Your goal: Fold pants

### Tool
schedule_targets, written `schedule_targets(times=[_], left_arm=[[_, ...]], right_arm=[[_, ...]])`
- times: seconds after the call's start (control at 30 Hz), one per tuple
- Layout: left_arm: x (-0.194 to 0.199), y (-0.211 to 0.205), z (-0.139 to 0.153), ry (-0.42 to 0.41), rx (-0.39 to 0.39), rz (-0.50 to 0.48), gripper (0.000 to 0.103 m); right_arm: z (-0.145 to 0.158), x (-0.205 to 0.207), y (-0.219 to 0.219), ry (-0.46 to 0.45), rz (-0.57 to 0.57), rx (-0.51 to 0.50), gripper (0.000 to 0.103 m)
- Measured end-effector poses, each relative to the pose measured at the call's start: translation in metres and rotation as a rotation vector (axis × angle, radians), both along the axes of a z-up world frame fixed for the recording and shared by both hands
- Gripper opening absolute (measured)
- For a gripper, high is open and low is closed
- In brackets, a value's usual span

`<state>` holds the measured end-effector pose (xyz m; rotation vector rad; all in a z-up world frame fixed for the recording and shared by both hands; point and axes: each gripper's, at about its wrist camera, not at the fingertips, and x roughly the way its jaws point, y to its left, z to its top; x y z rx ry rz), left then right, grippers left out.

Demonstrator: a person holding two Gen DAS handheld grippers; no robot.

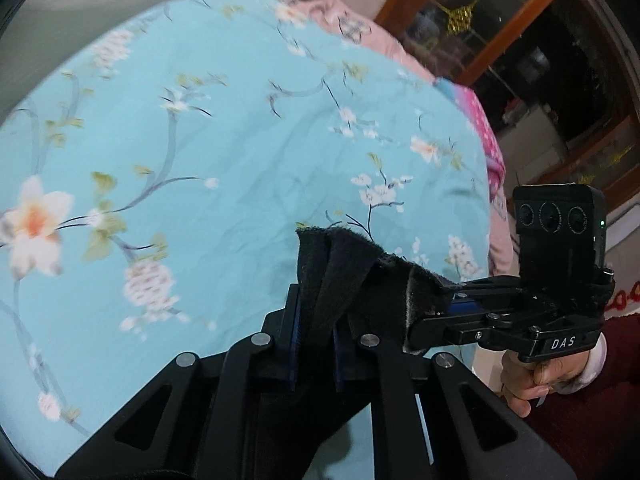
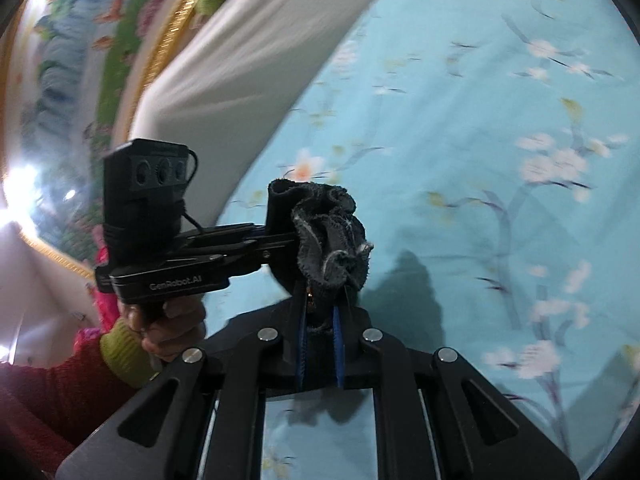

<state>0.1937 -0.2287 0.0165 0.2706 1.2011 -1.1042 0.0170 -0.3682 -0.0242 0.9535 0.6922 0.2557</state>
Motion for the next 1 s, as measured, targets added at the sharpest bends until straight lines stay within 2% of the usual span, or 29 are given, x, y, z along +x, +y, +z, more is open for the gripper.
schedule_targets(times=[0.17, 0.37, 0.67, 1.0], left_arm=[[-0.009, 0.044, 0.023, -0.04, -0.042, 0.06, 0.011], [-0.02, 0.102, 0.031, -0.066, -0.076, 0.153, 0.01], [-0.024, 0.177, 0.006, -0.03, -0.094, 0.313, 0.01], [-0.023, 0.225, -0.035, 0.015, -0.04, 0.448, 0.008]], right_arm=[[0.024, 0.015, 0.034, -0.071, 0.106, 0.031, 0.012], [0.031, 0.035, 0.081, -0.072, 0.234, 0.044, 0.012], [0.018, 0.058, 0.13, -0.023, 0.379, 0.022, 0.012], [-0.011, 0.081, 0.179, 0.051, 0.508, -0.013, 0.012]])
